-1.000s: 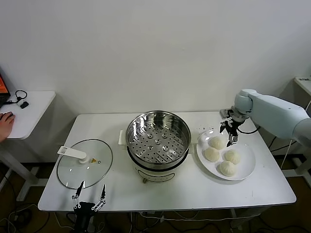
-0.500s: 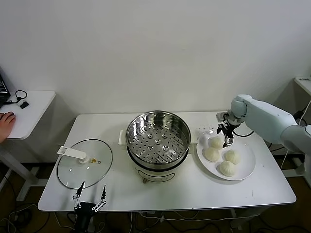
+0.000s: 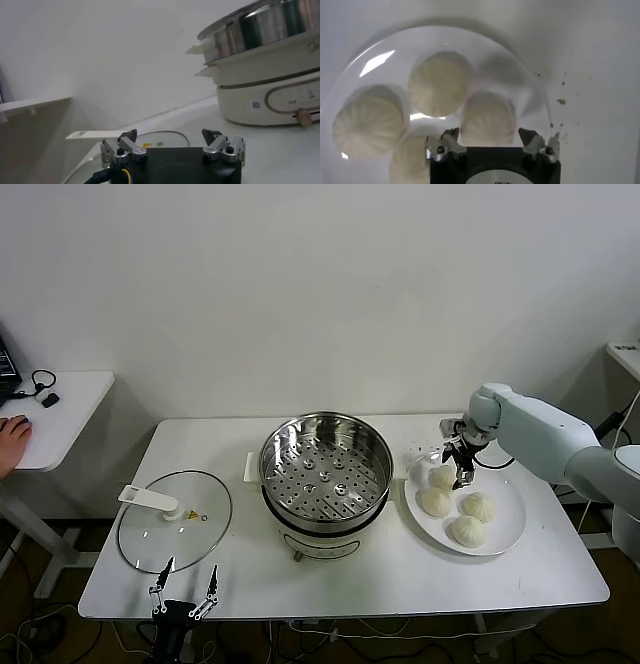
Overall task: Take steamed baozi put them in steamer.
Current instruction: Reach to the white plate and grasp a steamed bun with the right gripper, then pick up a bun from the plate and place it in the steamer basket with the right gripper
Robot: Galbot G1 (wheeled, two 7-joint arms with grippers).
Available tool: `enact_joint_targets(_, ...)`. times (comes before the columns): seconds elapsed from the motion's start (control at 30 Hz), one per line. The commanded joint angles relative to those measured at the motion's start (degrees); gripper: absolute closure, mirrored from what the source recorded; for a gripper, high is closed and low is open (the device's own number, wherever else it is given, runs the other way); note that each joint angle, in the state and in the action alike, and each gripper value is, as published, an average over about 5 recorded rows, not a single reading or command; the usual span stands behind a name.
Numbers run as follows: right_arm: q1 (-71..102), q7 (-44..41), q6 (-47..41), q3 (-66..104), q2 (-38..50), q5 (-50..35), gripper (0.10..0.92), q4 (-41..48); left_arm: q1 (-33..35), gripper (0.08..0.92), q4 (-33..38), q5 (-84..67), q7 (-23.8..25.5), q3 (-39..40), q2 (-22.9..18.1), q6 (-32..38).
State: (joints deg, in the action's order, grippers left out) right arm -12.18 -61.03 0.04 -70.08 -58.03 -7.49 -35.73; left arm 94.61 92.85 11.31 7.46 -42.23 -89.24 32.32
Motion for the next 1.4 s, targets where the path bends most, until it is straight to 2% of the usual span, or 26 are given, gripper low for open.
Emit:
enact_joint_targets(0.03, 0.43, 0.02, -0.06, 0.34, -0.18, 0.38, 0.342, 0.07, -0.03, 0.177, 0.07, 0.11, -0.02, -0.01, 0.05, -0.04)
enact_joint_targets(0.3, -0.61, 0.05, 0.0, -0.45, 0.09, 0.39, 0.365, -0.48, -0.05, 0.177, -0.01, 0.06, -0.05, -0.12, 0.15, 0.01)
enact_joint_targets(0.53, -2.48, -0.08, 0.04, -2.36, 1.28, -0.05, 0.427, -2.76, -0.04, 0.177, -0.05, 0.08, -0.14, -0.18, 0.11, 0.14)
enact_joint_targets(0.83, -13.13, -0.26, 1.13, -11.59, 5.72, -4.22, 0.431, -14.54, 0.11, 0.177, 0.22, 0.08, -0.23, -0.21, 0.05, 0.27)
enact_joint_targets(1.07, -30.1, 0.84, 8.19, -23.34, 6.59, -11.03, 0.431, -24.57, 0.16, 0.177, 0.45, 0.51, -0.28, 0.24, 0.01, 0.3)
enact_joint_targets(1.4, -43.96, 3.88, 25.16, -30.35, 4.31, -11.26, 0.431, -37.76, 0.38, 0.177, 1.07, 1.06, -0.45, 0.66, -0.23, 0.13)
